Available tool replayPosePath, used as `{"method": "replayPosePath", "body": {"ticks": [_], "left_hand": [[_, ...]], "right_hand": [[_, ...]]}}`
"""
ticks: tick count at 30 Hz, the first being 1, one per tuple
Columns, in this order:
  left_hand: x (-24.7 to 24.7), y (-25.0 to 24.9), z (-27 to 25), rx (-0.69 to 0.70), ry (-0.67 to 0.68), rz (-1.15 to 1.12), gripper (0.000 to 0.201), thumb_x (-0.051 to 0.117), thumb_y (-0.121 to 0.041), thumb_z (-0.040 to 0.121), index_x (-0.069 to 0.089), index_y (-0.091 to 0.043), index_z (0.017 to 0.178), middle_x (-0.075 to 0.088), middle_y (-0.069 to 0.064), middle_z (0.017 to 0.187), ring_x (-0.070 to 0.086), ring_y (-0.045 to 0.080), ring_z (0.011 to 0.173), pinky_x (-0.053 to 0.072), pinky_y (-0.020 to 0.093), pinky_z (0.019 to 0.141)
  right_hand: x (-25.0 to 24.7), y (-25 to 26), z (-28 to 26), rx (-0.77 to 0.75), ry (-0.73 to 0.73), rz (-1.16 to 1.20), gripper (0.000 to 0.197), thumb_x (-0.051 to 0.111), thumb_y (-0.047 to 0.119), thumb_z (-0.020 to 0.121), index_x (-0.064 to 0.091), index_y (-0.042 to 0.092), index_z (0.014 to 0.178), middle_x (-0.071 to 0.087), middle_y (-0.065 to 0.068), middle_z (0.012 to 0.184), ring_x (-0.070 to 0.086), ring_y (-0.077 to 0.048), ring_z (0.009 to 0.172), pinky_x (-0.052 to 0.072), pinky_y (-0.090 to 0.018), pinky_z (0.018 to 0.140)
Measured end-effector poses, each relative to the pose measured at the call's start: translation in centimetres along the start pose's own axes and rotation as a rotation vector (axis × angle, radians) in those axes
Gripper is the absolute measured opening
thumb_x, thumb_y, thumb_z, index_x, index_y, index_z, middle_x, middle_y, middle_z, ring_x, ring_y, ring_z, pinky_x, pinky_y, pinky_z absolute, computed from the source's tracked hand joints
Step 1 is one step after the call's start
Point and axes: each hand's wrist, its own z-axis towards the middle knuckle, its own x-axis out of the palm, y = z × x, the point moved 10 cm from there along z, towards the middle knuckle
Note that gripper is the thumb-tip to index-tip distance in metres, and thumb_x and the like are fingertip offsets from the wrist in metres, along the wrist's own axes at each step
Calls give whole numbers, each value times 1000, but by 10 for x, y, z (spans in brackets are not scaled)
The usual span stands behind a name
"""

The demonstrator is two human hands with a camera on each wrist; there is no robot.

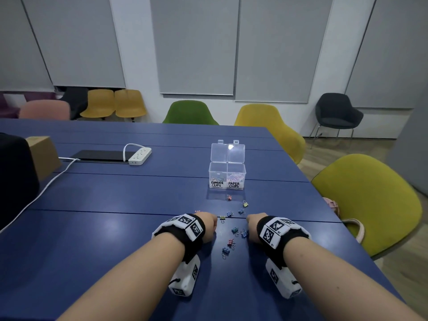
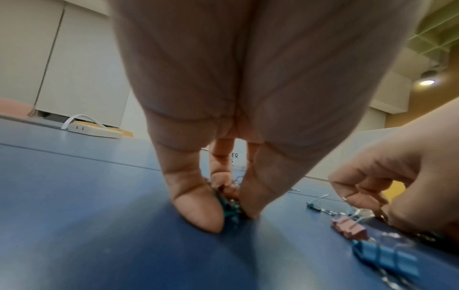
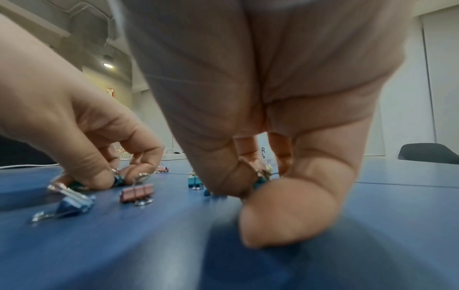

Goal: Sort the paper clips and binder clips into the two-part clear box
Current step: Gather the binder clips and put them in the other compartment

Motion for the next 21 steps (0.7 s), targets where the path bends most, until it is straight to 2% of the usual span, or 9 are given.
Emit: {"method": "replayPosePath", "body": {"ticks": [5, 7, 9, 10, 12, 14, 17, 19, 21], "left_hand": [[5, -9, -2, 17, 38, 164, 34, 45, -13, 95, 54, -4, 126, 56, 14, 132, 52, 33, 122, 41, 38, 105], [3, -6, -5, 16, 22, 123, 32, 47, -12, 93, 59, -4, 121, 60, 14, 127, 55, 33, 118, 42, 37, 105], [1, 8, -5, -12, -26, -64, 23, 51, -11, 87, 67, -7, 104, 68, 14, 109, 64, 33, 104, 52, 35, 92], [1, 18, -6, -37, -49, -236, 16, 54, -10, 84, 68, -9, 91, 70, 14, 94, 69, 31, 91, 55, 34, 79], [6, 39, -6, -99, -78, -741, 16, 56, -4, 83, 60, -12, 70, 62, 9, 69, 65, 22, 57, 54, 27, 54], [14, 55, -7, -153, -75, -1369, 23, 50, 4, 88, 53, -9, 69, 49, 9, 65, 51, 15, 43, 47, 19, 40], [22, 68, -10, -158, 29, -2181, 23, 61, 16, 70, 50, -5, 70, 45, 9, 64, 41, 15, 50, 41, 13, 38], [16, 66, -12, -39, 115, -2512, 34, 64, 18, 49, 49, -4, 70, 43, 8, 68, 39, 15, 56, 40, 16, 37], [14, 67, -14, -6, 96, -2721, 22, 52, 11, 55, 47, -5, 69, 42, 10, 67, 29, 11, 64, 39, 21, 34]], "right_hand": [[-1, 1, -3, 2, -6, 40, 37, 48, 19, 96, 49, 6, 130, 53, -13, 135, 53, -29, 124, 45, -32, 98], [3, -8, -1, 23, 1, 125, 25, 51, 17, 91, 56, 10, 115, 61, -10, 118, 61, -28, 113, 50, -33, 90], [12, -26, 5, 52, -17, 422, 10, 53, 12, 82, 56, 13, 91, 64, -10, 89, 69, -31, 89, 55, -37, 74], [19, -34, 6, 65, -19, 685, 5, 51, 7, 80, 53, 12, 82, 61, -12, 74, 69, -32, 70, 55, -38, 62], [33, -49, 6, 95, -39, 1233, 17, 41, -4, 84, 44, 9, 72, 47, -14, 58, 54, -24, 43, 46, -25, 43], [43, -59, 2, 125, -46, 1707, 24, 35, -7, 88, 39, 10, 70, 36, -9, 60, 42, -18, 42, 33, -15, 35], [47, -58, -3, 57, 61, 2280, 19, 39, -3, 83, 38, 10, 69, 32, -5, 66, 36, -13, 42, 26, -17, 31], [42, -52, -5, -27, 155, 2444, 12, 48, 4, 69, 39, 11, 66, 34, -5, 65, 34, -12, 39, 23, -19, 31], [38, -40, -6, -62, 210, 2441, 19, 60, 7, 64, 41, 9, 63, 39, -6, 59, 34, -12, 35, 21, -18, 29]]}}
